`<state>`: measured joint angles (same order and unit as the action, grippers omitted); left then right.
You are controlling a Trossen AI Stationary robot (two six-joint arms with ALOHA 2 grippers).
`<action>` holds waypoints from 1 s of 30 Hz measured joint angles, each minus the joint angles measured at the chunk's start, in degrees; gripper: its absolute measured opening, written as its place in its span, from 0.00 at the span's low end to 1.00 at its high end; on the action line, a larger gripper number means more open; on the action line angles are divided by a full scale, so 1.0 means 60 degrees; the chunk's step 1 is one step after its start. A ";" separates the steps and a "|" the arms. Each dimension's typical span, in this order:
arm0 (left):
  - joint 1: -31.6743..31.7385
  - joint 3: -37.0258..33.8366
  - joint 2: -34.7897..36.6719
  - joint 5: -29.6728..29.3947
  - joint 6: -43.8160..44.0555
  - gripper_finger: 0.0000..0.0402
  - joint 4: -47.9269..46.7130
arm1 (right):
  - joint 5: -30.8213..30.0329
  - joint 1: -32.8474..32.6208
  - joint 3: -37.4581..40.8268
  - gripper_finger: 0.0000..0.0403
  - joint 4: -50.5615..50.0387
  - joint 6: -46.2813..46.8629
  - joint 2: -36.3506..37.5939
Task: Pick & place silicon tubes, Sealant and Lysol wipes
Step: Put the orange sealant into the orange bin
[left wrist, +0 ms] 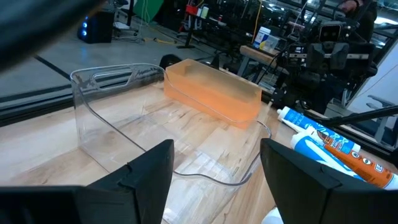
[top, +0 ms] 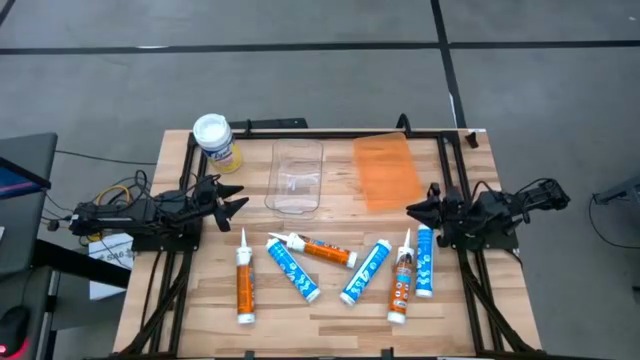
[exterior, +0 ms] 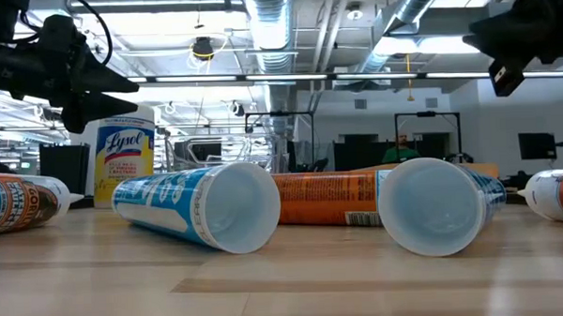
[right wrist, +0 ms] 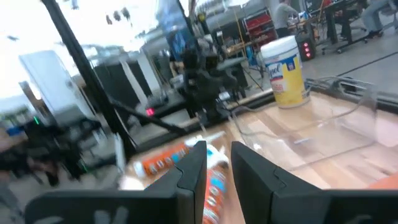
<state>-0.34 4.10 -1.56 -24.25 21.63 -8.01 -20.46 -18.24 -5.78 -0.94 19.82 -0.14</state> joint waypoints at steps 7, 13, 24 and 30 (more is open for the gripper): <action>0.0000 -0.0025 0.0002 0.0000 -0.0267 0.58 0.0268 | -0.0853 0.0000 -0.0308 0.16 0.0753 0.0433 -0.0001; 0.0000 0.0051 0.0002 0.0073 -0.0475 0.58 0.0255 | -0.0534 -0.0209 -0.1496 0.16 0.0750 -0.0557 -0.0248; -0.0004 0.0087 0.0004 0.1270 -0.0553 0.58 0.0349 | -0.0909 -0.0580 -0.4178 0.16 -0.1270 -0.1053 -0.2815; -0.0004 0.0266 0.0000 0.1337 -0.1147 0.58 0.0332 | -0.0916 -0.0568 -0.5506 0.16 -0.2110 -0.1043 -0.3845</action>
<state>-0.36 5.69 -1.56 -16.23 14.75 -6.02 -25.95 -21.65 -38.81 -13.60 13.56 -23.21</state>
